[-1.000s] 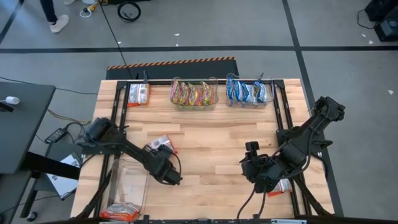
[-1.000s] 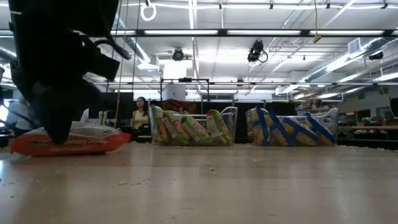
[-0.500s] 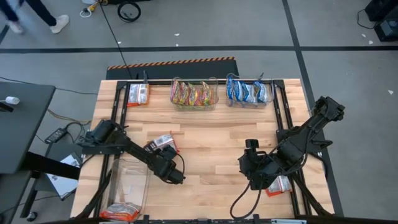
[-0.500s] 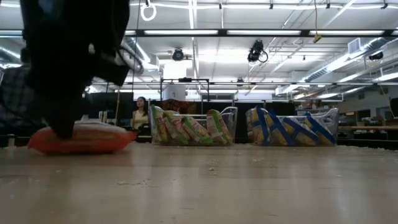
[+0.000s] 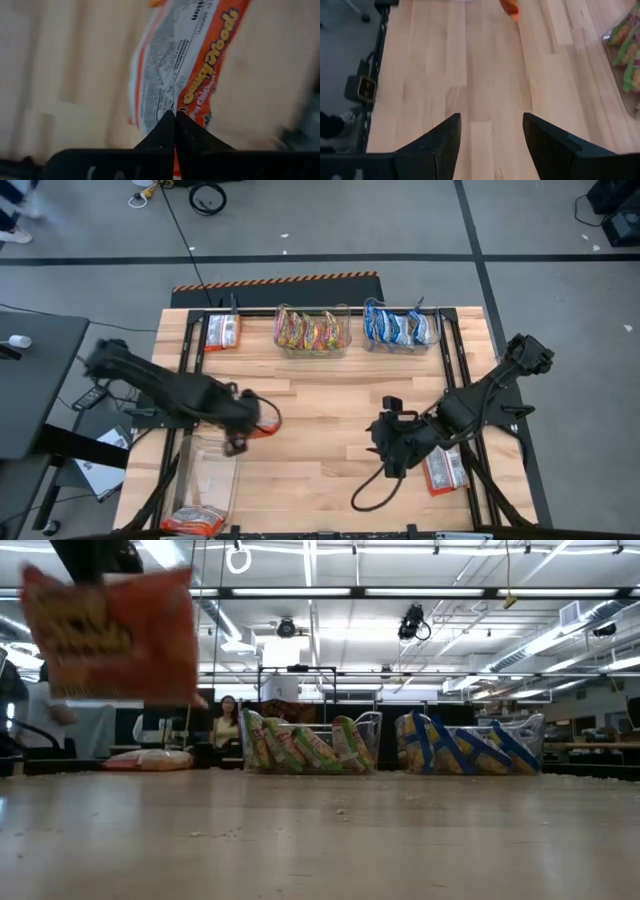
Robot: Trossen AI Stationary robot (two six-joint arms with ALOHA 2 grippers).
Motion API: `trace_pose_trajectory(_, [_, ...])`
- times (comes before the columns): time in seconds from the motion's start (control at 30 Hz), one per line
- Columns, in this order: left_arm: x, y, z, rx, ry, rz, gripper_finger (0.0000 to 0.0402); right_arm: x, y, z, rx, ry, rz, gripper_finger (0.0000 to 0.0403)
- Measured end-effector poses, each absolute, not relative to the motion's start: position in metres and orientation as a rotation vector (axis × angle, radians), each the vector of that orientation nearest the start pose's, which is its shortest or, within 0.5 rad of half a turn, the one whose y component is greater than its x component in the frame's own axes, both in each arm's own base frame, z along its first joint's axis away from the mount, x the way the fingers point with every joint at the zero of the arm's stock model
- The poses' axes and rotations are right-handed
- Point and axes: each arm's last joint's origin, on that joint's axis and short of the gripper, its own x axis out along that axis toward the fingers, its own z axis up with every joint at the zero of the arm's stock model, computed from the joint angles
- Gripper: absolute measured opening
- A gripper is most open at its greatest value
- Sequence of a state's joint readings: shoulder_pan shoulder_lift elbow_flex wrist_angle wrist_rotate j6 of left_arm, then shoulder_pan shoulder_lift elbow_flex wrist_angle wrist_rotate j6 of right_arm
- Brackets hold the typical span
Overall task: Sort Maruchan noodles
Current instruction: Put the orange noodle pack into the bottom transparent bin
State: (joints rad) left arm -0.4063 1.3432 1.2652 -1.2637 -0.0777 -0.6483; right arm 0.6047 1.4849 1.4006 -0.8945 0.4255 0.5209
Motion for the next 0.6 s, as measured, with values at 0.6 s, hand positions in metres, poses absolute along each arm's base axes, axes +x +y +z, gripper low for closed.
trace_pose_trajectory(0.6, [0.107,-0.118,0.334,-0.363,1.514,-0.257,0.0001,0.274,0.14,0.336,0.114,0.677,-0.265,0.0219])
